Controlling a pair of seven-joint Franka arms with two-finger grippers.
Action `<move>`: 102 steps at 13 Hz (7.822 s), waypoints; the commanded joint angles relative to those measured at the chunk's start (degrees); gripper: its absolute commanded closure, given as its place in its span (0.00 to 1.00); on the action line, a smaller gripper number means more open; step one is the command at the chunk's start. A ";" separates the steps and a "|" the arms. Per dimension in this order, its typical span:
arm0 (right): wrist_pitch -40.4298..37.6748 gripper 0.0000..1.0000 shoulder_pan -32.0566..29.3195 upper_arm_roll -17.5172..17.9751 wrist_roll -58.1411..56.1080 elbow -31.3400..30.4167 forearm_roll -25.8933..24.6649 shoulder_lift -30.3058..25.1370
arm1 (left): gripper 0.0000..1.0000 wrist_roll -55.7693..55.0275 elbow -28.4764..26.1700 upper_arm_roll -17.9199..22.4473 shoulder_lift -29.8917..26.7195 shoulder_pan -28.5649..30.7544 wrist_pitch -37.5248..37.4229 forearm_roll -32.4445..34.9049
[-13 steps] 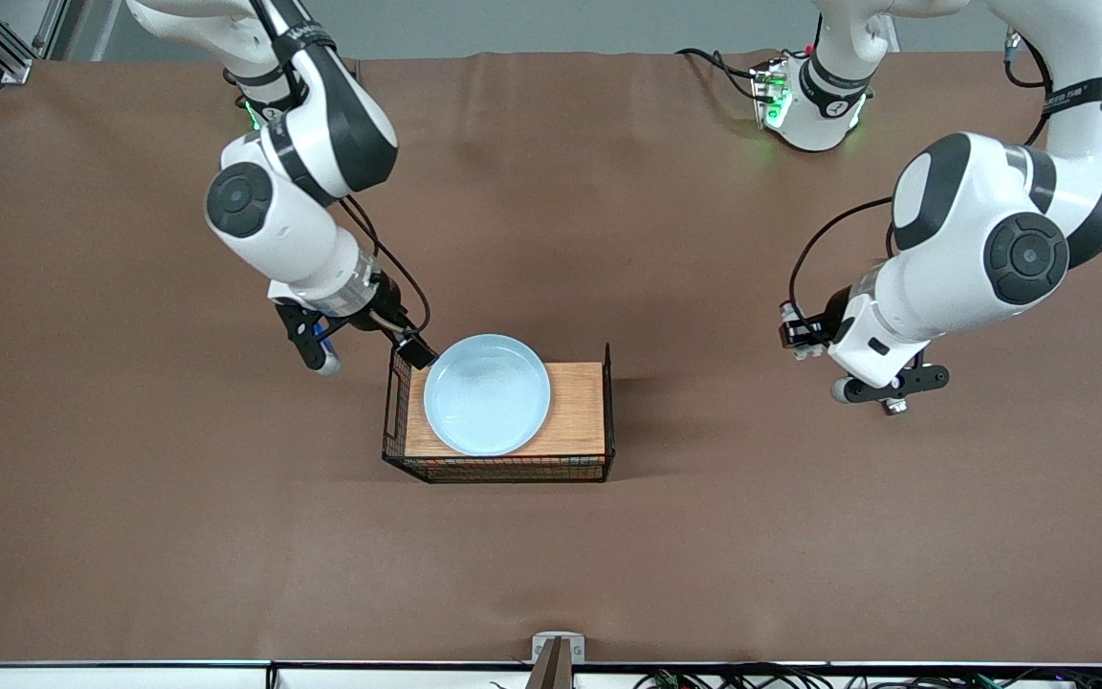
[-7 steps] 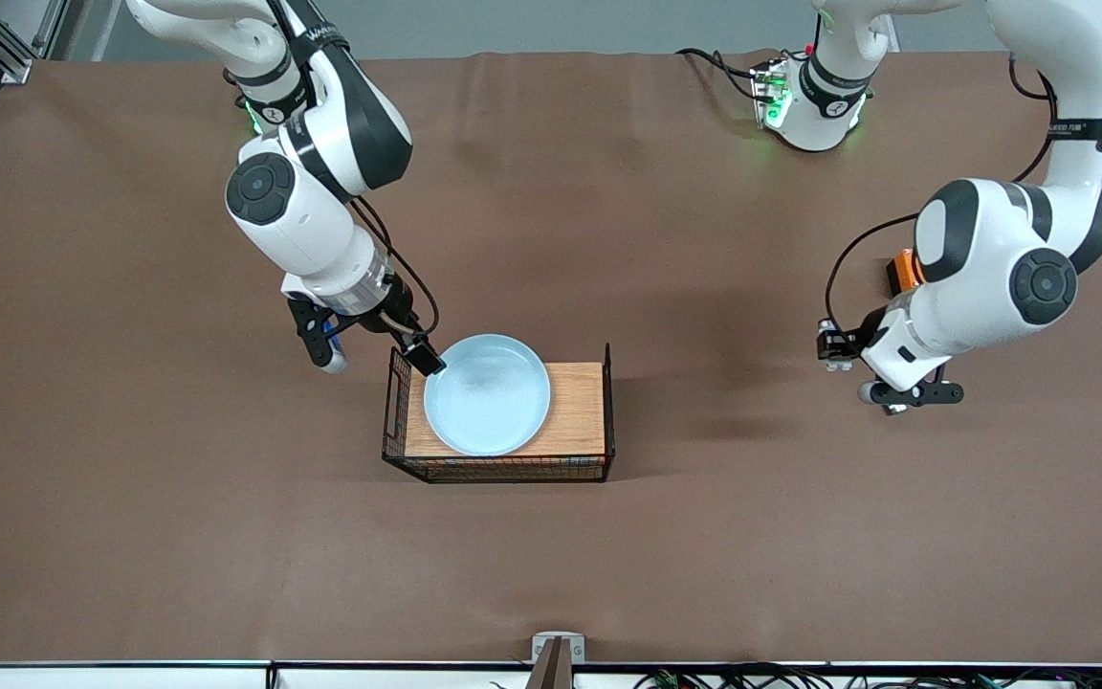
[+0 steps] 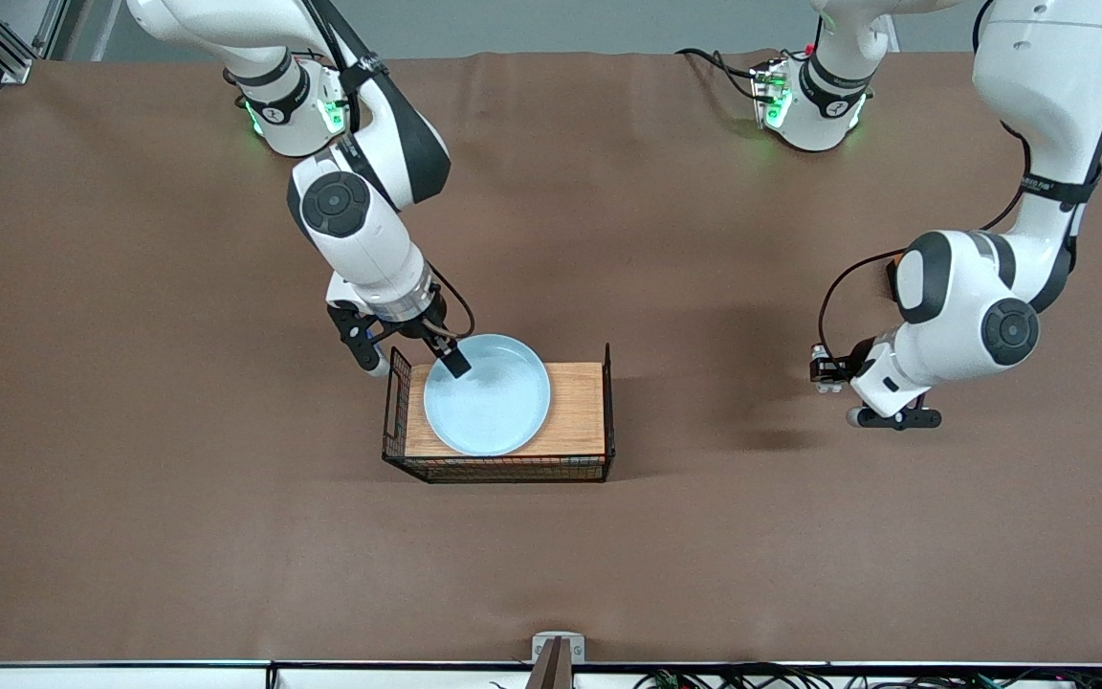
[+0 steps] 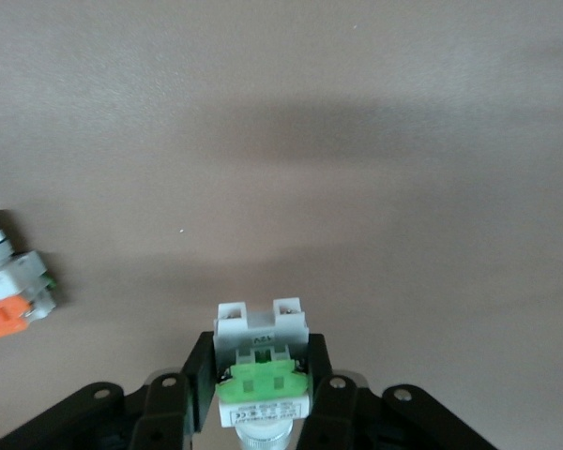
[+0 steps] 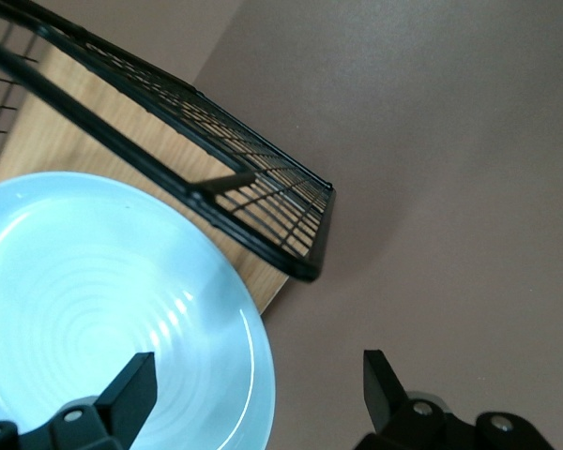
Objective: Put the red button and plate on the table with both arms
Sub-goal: 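Lower the green switch onto the table and open the left gripper, then lift the blue plate out of the tray with the right gripper, then carry the blue plate away from the tray with the right gripper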
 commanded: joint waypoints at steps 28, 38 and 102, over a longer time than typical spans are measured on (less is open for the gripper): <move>-0.66 0.82 -0.12 -0.43 -0.15 2.70 -1.38 2.83 | 0.00 0.19 25.04 0.39 -7.28 0.97 -31.70 1.02; -5.49 0.99 0.14 -0.34 -3.67 6.21 -0.86 3.80 | 0.00 -0.68 31.58 0.04 -15.80 0.80 -40.26 4.45; -0.93 0.94 -41.52 -10.97 -148.24 -14.61 21.72 4.41 | 0.00 -2.00 18.57 3.02 -33.38 -6.06 -41.32 8.49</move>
